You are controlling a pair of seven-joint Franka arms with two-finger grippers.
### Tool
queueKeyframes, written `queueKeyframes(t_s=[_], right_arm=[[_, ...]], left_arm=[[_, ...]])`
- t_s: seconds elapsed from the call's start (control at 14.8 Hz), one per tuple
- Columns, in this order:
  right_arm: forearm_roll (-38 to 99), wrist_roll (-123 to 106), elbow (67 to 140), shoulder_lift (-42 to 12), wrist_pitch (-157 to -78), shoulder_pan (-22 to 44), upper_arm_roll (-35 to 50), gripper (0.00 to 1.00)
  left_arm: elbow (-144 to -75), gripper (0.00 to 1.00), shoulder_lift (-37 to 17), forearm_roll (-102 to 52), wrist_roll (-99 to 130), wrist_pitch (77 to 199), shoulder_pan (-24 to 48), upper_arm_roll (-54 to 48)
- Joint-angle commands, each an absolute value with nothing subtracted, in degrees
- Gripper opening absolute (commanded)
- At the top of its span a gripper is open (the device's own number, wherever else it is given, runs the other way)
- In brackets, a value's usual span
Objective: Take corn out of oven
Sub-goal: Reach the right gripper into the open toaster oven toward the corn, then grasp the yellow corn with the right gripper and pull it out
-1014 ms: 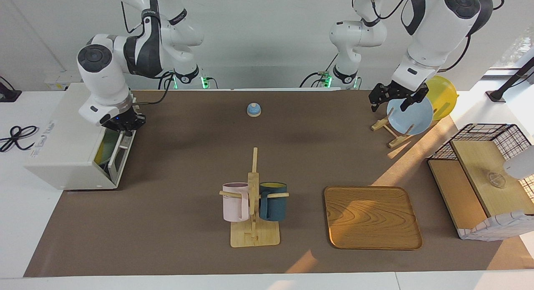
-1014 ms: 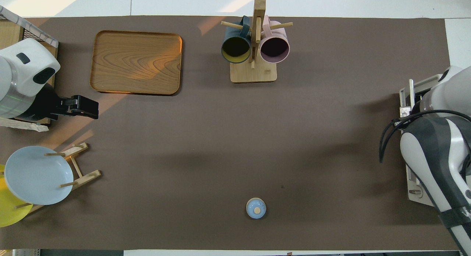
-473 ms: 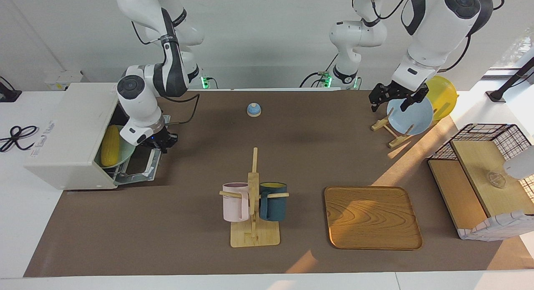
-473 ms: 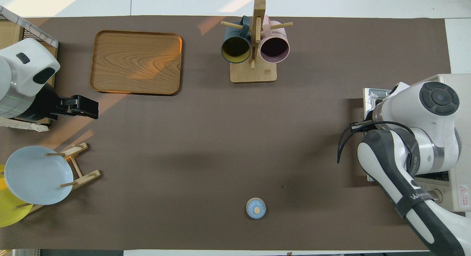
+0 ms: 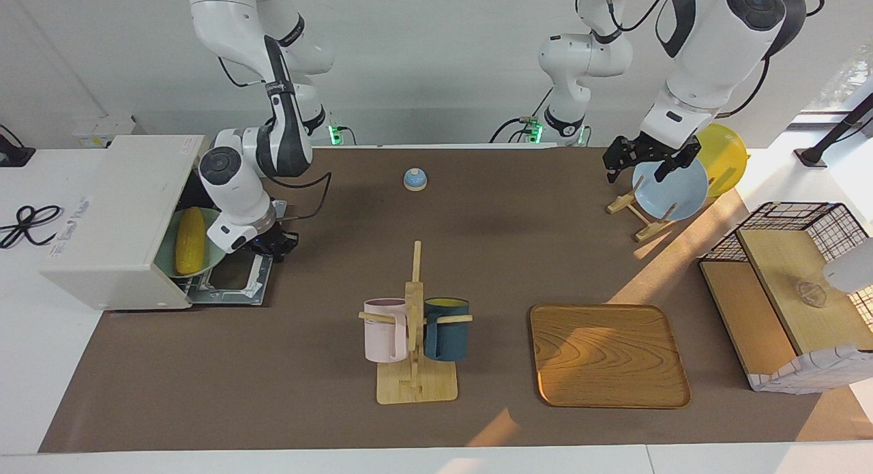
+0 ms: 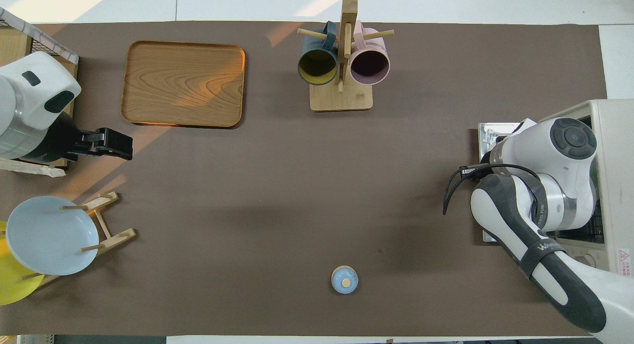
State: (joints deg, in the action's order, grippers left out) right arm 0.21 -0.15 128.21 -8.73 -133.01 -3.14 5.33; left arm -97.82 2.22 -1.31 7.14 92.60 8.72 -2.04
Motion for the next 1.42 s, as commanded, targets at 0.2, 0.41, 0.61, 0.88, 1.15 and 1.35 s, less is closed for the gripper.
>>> queueKeyframes(t_s=[0.2,0.41,0.61,0.88,1.15,1.35], right_arm=[[2.91,6.24,122.18,-8.61,-125.53,3.52,4.66,0.00],[-3.75,5.72,119.19,-6.51,-118.15,0.89,4.30,0.54],[-9.56,4.31,117.95,-3.87,-112.61,-0.96,4.22,0.76],[-10.28,-2.00,118.82,-3.16,-112.23,-5.61,4.31,0.75],[-10.37,-7.03,122.68,-2.20,-118.28,-7.90,4.31,0.57],[-10.37,-7.21,125.24,-2.11,-122.69,-8.09,4.22,0.37]], left_arm=[[-98.79,1.00,3.43,-0.79,6.50,92.99,8.17,-2.37],[-98.79,1.00,3.43,-0.79,6.50,92.99,8.17,-2.37],[-98.79,1.00,3.43,-0.79,6.50,92.90,8.17,-2.46],[-98.79,1.00,3.43,-0.79,6.50,92.99,8.17,-2.37],[-98.79,1.00,3.43,-0.79,6.50,92.99,8.17,-2.46],[-98.79,1.00,3.43,-0.79,6.50,92.90,8.17,-2.37]])
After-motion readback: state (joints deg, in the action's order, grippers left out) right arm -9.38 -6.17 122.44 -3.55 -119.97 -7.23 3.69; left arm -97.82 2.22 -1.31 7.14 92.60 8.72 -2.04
